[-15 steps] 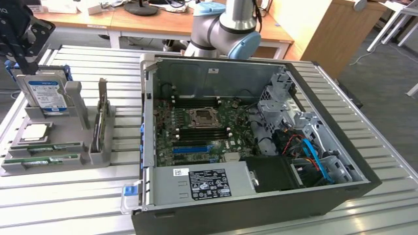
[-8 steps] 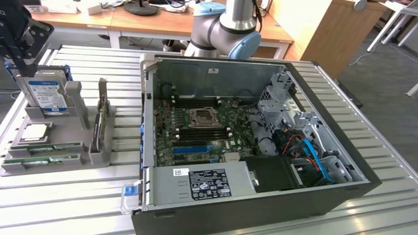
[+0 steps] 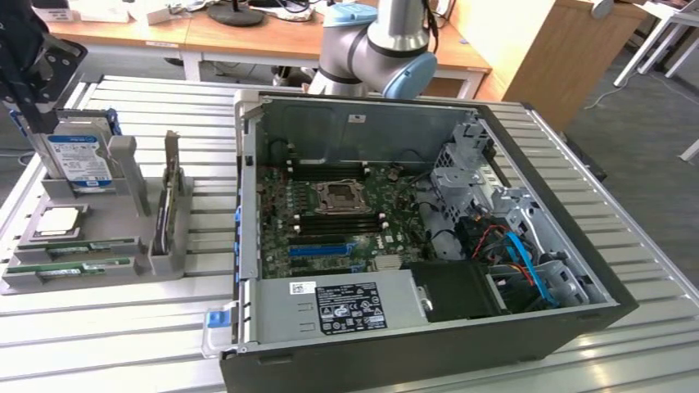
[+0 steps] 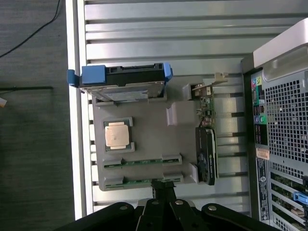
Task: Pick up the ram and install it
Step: 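Reach for the ram, then pick up the ram and move it above insertion slot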
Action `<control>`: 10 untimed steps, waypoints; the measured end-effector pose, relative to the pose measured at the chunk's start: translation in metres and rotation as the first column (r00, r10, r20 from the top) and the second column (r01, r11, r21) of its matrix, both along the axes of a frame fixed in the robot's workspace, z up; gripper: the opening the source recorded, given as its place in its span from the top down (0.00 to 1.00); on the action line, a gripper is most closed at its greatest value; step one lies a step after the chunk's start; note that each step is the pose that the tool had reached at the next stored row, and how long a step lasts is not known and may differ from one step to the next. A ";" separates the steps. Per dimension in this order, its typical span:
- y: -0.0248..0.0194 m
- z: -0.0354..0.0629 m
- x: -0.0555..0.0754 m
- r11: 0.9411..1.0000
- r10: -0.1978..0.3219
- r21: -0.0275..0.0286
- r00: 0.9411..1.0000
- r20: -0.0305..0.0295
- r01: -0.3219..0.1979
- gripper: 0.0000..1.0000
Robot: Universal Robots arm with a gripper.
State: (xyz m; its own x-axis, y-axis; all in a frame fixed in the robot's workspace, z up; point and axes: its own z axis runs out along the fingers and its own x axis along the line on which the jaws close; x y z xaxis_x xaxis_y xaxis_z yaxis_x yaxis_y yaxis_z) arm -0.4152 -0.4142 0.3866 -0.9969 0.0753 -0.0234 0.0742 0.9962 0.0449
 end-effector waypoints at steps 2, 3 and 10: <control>-0.0002 0.0000 0.000 1.000 0.000 0.000 1.000 0.000 0.000 0.89; -0.0002 0.0000 0.000 1.000 0.000 0.000 1.000 0.000 0.000 0.89; -0.0003 0.0000 0.000 1.000 0.000 0.000 1.000 0.000 0.000 0.89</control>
